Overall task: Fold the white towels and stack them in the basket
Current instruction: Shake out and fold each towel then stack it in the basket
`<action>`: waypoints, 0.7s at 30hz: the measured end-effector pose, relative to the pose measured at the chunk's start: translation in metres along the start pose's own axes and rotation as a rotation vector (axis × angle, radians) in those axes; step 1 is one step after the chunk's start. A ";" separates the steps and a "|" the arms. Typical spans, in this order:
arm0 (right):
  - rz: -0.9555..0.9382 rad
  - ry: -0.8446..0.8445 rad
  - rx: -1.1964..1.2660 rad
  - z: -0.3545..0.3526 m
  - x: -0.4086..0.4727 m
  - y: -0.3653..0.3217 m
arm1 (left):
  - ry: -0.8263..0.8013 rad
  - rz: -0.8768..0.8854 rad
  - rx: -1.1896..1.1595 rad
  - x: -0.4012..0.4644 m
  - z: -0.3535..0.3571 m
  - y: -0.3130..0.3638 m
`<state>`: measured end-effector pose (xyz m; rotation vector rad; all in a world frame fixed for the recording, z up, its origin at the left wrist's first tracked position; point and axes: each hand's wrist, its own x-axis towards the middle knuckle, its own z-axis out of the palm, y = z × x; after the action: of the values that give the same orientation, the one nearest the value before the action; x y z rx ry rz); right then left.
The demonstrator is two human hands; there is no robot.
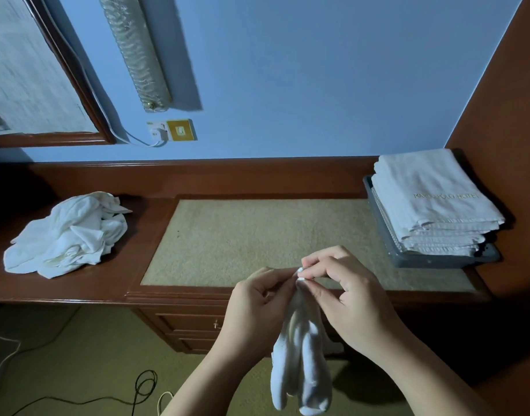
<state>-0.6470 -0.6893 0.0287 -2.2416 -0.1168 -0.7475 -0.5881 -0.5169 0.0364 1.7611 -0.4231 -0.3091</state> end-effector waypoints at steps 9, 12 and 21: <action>0.146 -0.115 0.050 -0.001 0.003 -0.004 | 0.071 0.014 -0.073 -0.001 -0.005 -0.008; 0.162 -0.152 0.021 -0.003 0.007 -0.007 | 0.073 0.047 -0.032 -0.002 -0.003 -0.014; 0.235 -0.195 0.021 -0.028 0.041 -0.030 | 0.217 0.221 0.145 -0.004 0.008 -0.022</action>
<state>-0.6356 -0.6933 0.0852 -2.2548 0.0445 -0.3998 -0.5924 -0.5175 0.0133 1.8451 -0.4878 0.0711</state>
